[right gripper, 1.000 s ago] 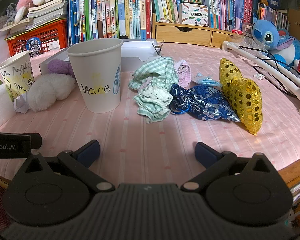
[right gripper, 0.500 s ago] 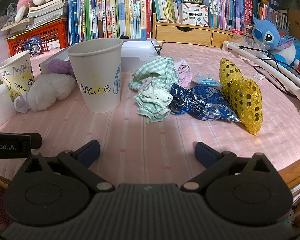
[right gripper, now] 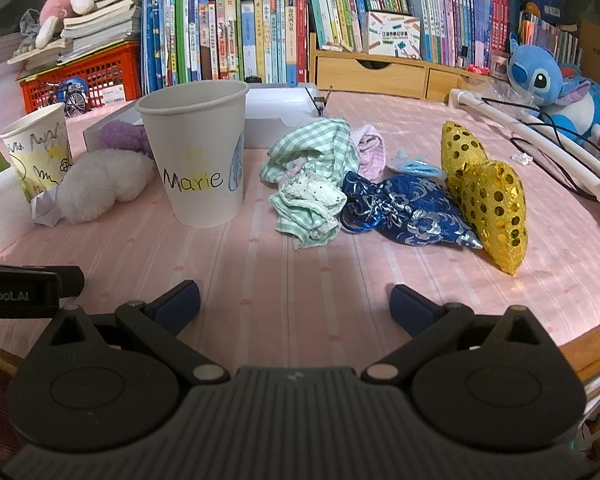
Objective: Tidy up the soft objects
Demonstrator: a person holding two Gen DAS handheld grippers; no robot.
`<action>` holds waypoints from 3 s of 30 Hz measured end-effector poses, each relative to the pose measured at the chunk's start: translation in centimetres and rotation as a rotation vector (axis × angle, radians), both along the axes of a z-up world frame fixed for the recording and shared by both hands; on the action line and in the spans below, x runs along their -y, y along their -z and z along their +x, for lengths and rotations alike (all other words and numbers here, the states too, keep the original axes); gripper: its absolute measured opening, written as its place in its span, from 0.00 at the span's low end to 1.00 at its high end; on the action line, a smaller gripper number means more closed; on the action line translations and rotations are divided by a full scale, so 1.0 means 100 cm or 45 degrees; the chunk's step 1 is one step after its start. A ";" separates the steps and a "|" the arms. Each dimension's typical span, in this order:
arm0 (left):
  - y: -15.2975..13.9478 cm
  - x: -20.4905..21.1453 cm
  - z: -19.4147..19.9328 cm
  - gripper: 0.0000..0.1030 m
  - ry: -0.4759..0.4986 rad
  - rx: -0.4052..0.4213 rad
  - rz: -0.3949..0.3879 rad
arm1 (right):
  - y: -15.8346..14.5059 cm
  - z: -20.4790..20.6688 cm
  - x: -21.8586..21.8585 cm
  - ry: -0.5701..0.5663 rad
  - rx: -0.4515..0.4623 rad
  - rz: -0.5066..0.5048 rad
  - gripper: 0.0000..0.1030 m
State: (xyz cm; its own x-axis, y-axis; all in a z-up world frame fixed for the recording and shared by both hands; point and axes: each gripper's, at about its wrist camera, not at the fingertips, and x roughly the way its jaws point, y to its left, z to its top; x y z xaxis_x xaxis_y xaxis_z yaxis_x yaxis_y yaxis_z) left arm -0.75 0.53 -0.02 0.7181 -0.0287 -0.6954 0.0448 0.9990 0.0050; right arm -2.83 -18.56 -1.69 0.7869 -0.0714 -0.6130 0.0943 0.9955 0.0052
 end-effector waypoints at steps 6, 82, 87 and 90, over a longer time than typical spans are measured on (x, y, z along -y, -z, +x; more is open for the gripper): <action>0.001 -0.003 0.000 1.00 0.014 0.021 -0.003 | 0.000 -0.003 -0.002 0.010 0.024 -0.005 1.00; -0.004 -0.050 0.018 0.63 -0.174 0.311 0.123 | -0.009 0.046 -0.012 -0.124 0.236 -0.353 0.49; -0.014 -0.054 0.012 0.62 -0.178 0.339 0.107 | -0.010 0.046 -0.011 -0.110 0.245 -0.330 0.38; -0.027 -0.057 0.006 0.62 -0.173 0.365 0.095 | -0.014 0.044 -0.009 -0.097 0.259 -0.296 0.31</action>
